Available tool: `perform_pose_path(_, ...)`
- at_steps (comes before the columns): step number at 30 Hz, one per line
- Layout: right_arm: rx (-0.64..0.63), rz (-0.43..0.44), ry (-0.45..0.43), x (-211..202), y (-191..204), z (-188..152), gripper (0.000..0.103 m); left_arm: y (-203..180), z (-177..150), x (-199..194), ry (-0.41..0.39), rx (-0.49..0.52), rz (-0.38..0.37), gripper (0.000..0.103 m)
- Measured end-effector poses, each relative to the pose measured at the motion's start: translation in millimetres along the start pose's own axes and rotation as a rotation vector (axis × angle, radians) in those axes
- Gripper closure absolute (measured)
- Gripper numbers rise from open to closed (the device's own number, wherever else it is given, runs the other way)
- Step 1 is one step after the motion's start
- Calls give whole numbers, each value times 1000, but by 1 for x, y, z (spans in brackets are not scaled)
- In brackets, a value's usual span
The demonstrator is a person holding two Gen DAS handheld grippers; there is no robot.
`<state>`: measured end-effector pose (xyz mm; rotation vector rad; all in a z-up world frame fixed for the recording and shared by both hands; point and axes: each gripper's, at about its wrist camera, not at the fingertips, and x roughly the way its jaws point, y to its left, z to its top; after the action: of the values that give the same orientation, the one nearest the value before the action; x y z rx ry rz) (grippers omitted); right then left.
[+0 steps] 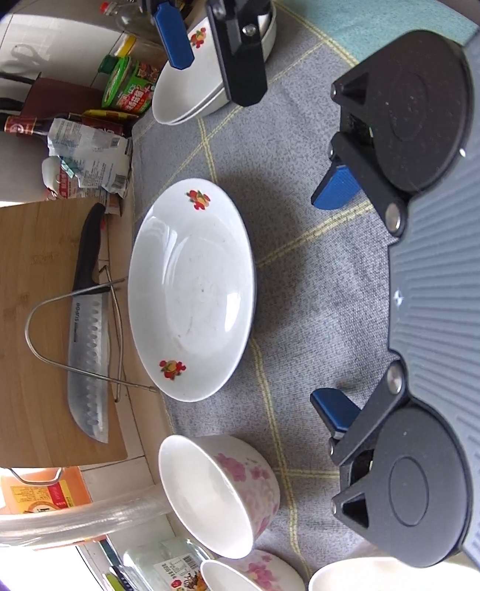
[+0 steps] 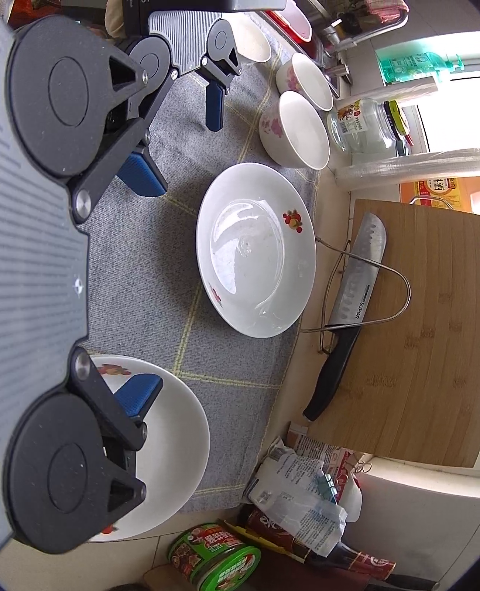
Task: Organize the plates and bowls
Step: 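Move the right tool to the rim of the plate by the knife stand, then close the right tool on the plate rim and lift the plate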
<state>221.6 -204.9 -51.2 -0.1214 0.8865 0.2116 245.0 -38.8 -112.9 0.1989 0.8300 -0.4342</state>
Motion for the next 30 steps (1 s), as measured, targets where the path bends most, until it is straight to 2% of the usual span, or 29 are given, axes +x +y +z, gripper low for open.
perform_pose_path(4,-63,53,-5,9,-14,11,0,-5,1,5,-4,-20,31,0)
perform_pose_path(12,-103,176,40,44,-44,36,0,-9,13,16,1,-81,85,0)
perform_pose_path(19,-118,236,93,74,-50,54,0,-12,22,24,3,-90,93,0)
perform_pose_path(30,-107,282,203,121,-56,78,0,-13,21,24,-16,-90,92,0)
